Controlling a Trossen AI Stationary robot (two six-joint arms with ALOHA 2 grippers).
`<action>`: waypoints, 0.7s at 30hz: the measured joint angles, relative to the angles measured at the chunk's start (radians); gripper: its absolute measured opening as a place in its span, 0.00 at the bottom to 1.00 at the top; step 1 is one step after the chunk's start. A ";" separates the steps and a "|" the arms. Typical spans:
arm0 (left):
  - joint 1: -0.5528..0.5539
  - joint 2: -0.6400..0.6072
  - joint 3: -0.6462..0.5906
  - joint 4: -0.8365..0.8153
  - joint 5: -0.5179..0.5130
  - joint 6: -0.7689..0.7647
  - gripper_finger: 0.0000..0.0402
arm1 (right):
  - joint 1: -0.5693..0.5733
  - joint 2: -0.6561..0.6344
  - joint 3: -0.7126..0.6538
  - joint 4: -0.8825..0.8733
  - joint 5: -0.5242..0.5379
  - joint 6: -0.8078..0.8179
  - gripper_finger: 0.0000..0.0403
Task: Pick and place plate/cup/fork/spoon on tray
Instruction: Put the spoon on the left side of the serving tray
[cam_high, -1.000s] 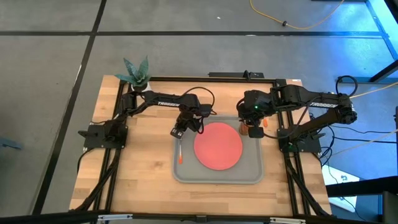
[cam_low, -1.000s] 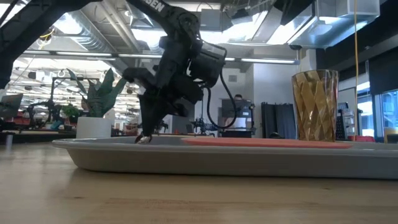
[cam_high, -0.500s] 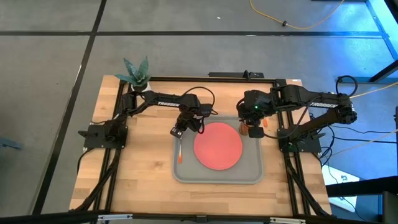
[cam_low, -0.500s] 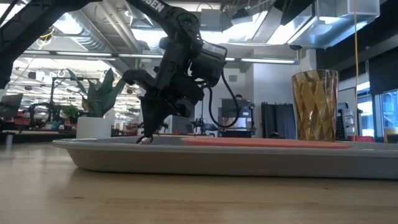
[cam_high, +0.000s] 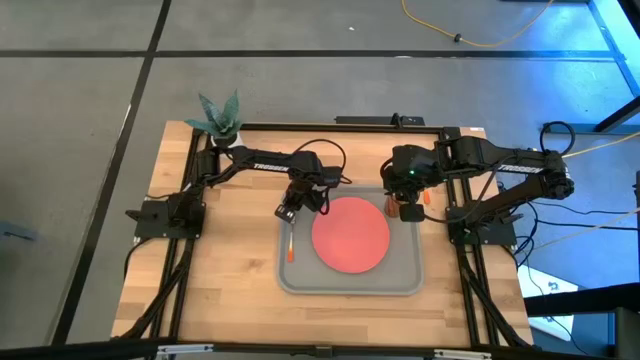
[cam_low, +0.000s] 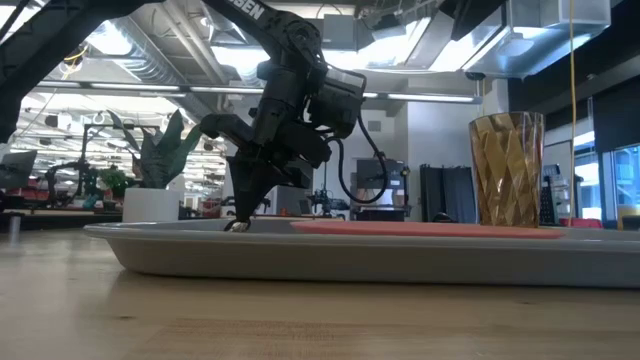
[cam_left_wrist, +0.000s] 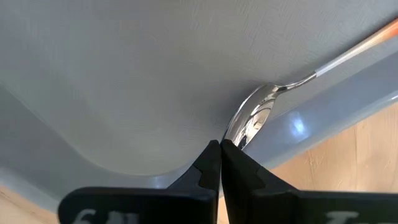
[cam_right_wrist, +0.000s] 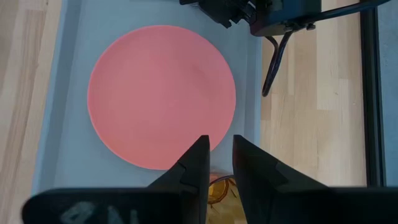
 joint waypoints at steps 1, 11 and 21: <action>-0.001 0.000 0.000 0.001 0.000 0.000 0.00 | 0.000 0.000 0.000 0.000 0.000 0.000 0.18; -0.022 0.000 0.000 0.004 0.002 -0.001 0.02 | 0.000 0.000 0.000 0.000 0.000 0.000 0.18; -0.026 0.000 0.000 0.017 0.001 -0.026 0.07 | 0.000 0.000 0.000 0.000 0.000 0.001 0.18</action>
